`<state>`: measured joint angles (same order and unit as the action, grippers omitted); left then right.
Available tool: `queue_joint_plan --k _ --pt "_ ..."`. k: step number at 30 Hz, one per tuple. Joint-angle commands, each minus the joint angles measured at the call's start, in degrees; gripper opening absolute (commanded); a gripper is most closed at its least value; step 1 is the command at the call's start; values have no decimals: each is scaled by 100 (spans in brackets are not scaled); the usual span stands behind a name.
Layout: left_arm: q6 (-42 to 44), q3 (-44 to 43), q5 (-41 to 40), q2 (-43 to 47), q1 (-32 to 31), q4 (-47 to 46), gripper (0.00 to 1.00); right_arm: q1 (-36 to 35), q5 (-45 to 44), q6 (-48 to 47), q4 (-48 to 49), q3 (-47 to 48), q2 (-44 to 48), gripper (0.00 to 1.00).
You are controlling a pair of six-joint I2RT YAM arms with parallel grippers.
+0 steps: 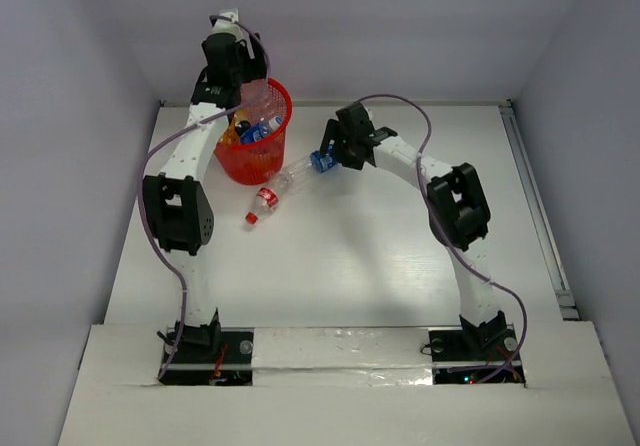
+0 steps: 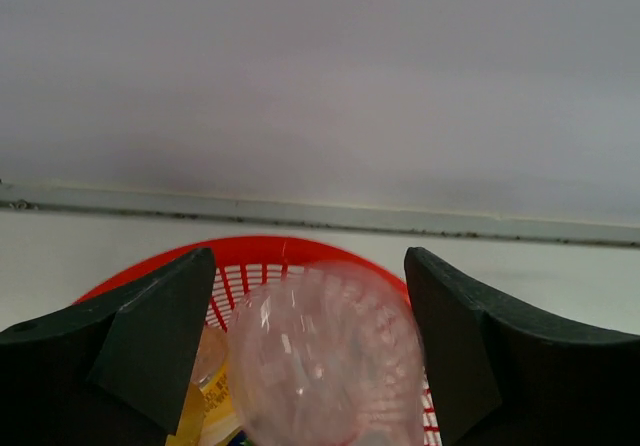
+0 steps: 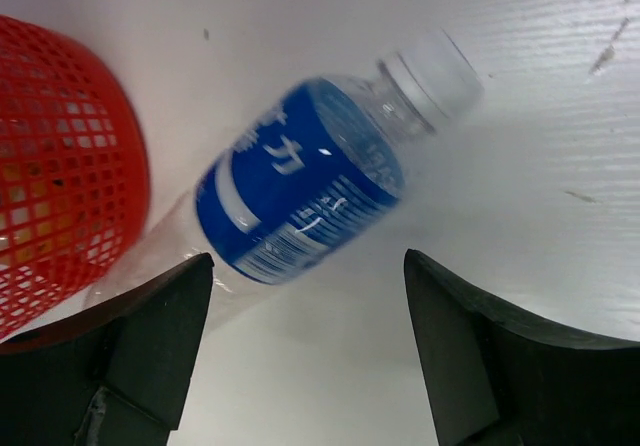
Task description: Put the plastic bottles in the bin
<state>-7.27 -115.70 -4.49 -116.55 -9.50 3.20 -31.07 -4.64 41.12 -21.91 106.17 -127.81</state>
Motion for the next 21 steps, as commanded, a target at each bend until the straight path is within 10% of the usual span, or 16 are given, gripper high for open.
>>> queue_joint_plan --k 1,12,21 --pt "226 389 -16 264 18 -565 75 4 -203 -166 -638 316 -60 82" --pt "-617 1883 361 1151 18 -1471 78 -48 -423 -544 -1298 765 -288 85" --pt "-258 1868 -87 2250 -727 -1305 78 -110 78 -737 1081 -1447 1424 93"
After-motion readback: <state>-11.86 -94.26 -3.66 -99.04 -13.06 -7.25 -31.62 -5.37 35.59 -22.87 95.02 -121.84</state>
